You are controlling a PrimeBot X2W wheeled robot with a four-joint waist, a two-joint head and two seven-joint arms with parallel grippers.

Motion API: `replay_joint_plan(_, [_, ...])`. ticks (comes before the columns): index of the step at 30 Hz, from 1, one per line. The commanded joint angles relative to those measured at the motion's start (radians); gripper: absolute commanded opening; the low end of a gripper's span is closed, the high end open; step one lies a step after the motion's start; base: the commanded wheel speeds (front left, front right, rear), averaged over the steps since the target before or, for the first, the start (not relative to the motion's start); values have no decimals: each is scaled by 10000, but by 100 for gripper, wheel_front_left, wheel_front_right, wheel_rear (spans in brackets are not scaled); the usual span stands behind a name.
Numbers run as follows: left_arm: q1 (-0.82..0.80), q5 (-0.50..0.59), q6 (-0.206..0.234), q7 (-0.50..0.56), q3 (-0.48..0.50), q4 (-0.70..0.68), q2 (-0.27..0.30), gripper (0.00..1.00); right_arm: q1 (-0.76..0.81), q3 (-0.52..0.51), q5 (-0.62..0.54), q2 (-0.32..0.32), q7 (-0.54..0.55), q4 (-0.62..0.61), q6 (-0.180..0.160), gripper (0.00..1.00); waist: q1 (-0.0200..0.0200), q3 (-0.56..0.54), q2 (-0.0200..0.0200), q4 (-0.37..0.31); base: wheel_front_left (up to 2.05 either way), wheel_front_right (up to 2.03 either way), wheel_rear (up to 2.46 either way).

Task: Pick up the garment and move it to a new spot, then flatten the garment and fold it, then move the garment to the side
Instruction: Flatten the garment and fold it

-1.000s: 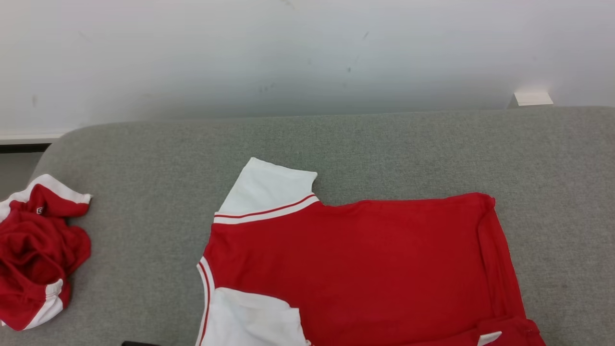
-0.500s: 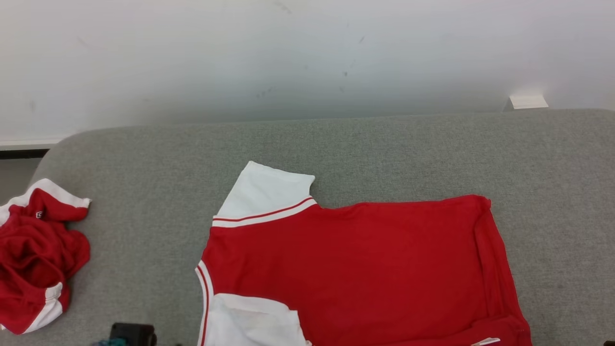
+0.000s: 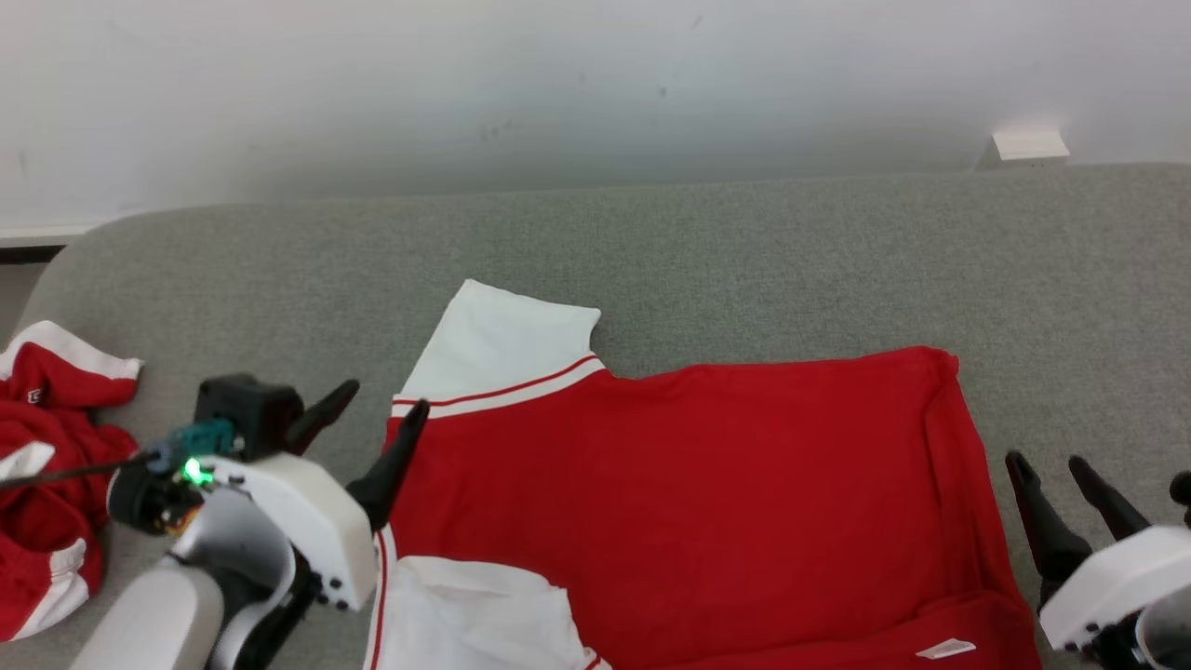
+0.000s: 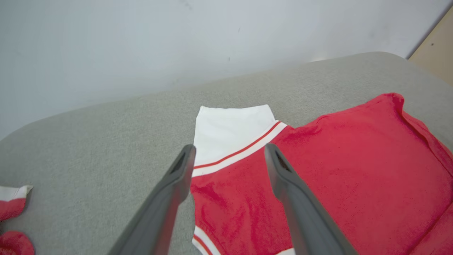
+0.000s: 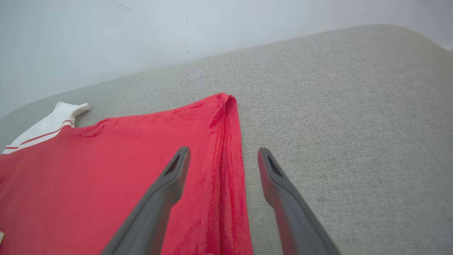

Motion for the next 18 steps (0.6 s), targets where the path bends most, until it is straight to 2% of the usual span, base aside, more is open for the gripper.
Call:
replay_joint_plan(1, [-452, -97, -151, 93, -25, 213, -5, 100, -458, 44, -115, 102, -135, 212, -22, 100, 0, 330, -1, -138, 0, 0, 0])
replay_joint_plan(6, [-2415, -738, -822, 716, -316, 1539, 7, 100, -2018, 456, -145, -7, -227, 1267, -22, 100, 0, 911, -1, -253, 0, 0, 0])
replay_joint_plan(9, [-3703, -1193, -1041, 1222, -766, 2583, 50, 100, -2876, 747, -82, -160, -144, 1911, -22, 100, 0, 1312, -1, -298, 0, 0, 0])
replay_joint_plan(12, [-4924, -1401, -1105, 1626, -1358, 3659, 168, 100, -3691, 1140, -8, -284, 10, 2608, -22, 100, 0, 1675, -1, -415, 0, 0, 0])
replay_joint_plan(18, [-6855, -2403, -1118, 2404, -3131, 4987, 572, 100, -5011, 2188, 295, -423, 301, 3724, -22, 100, 0, 2349, -1, -719, 0, 0, 0])
